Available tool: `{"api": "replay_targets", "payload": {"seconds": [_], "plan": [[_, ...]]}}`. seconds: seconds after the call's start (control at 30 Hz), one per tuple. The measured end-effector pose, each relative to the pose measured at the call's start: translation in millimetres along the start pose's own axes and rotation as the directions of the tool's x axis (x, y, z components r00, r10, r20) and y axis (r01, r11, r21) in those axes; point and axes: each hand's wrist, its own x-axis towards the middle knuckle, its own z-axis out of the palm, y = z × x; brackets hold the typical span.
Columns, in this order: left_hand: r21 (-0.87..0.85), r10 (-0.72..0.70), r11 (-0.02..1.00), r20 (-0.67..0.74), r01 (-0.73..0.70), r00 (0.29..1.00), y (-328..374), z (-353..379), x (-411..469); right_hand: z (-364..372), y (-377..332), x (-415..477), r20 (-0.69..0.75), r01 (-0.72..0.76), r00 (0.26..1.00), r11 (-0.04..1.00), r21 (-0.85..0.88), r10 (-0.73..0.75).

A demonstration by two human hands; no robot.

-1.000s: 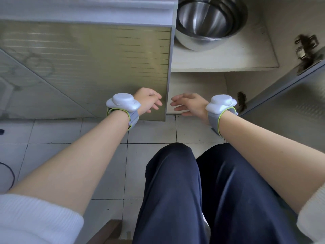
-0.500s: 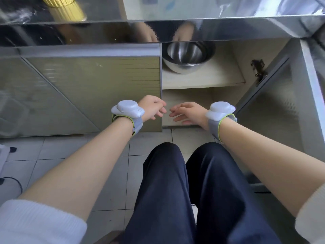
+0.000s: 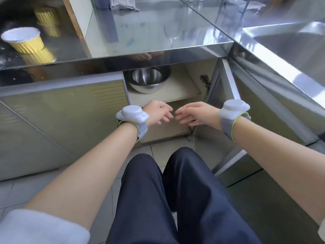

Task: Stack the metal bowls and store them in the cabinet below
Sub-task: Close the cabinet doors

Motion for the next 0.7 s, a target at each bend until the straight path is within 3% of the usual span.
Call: {"api": "replay_targets", "payload": {"seconds": [0.3,0.4,0.57,0.7], "plan": [[0.021,0.129,0.991,0.127,-0.133,0.983,59,54,6,-56,10,-56,-0.149,0.014,0.989,0.986,0.163,0.011],[0.02,0.165,0.985,0.148,-0.17,0.975,74,66,9,-65,9,-69,-0.206,0.031,0.979,0.991,0.13,-0.004],[0.048,0.208,0.974,0.173,-0.219,0.963,86,76,10,-84,20,-89,-0.347,0.053,0.938,0.984,0.169,0.009],[0.041,0.219,0.972,0.189,-0.231,0.957,88,87,10,-87,39,-93,-0.445,-0.028,0.889,0.984,0.178,0.106]]}}
